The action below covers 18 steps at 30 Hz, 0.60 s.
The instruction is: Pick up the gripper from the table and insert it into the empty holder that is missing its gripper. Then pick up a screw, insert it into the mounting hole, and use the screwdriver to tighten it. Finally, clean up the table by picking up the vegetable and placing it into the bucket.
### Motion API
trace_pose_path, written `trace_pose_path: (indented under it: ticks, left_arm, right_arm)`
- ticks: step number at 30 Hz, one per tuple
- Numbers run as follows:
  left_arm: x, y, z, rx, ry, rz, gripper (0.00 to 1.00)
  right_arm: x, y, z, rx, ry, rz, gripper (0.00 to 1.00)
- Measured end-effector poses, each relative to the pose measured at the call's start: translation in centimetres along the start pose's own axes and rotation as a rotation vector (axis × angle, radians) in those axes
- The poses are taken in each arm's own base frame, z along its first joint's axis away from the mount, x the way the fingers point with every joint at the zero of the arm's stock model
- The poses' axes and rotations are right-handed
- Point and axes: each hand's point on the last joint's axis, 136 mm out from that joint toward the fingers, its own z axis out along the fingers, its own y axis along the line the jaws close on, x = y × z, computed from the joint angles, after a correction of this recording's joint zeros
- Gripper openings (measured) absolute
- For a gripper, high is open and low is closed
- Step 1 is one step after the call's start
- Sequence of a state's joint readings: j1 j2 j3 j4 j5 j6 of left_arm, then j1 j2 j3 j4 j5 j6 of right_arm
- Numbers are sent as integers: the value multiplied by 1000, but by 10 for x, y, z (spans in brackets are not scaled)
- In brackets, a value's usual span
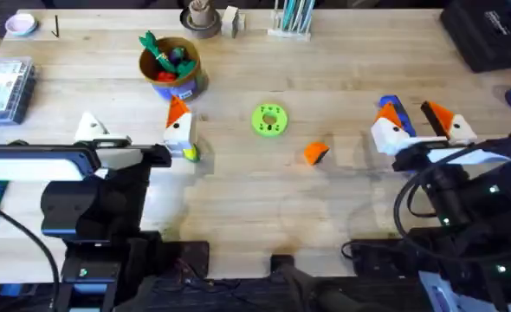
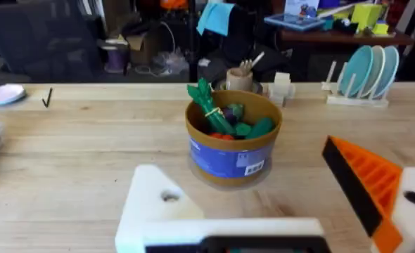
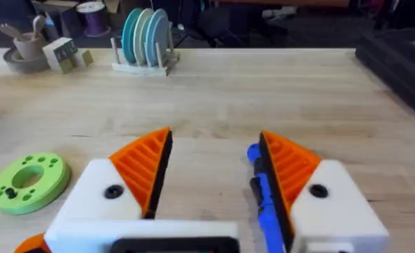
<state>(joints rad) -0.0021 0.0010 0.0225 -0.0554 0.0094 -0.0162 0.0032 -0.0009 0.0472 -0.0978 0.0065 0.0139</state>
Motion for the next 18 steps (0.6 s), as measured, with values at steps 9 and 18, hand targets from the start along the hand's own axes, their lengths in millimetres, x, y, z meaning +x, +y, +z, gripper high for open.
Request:
trace_pose_path:
  ticks: [9,18]
  left_arm:
    - [-36,1,-27,-12,128,-4,993]
    - [-119,5,-41,-46,103,-2,993]
  right_arm:
    - [-20,2,-20,0,191,29,796]
    - [-75,8,-20,-25,429,50,796]
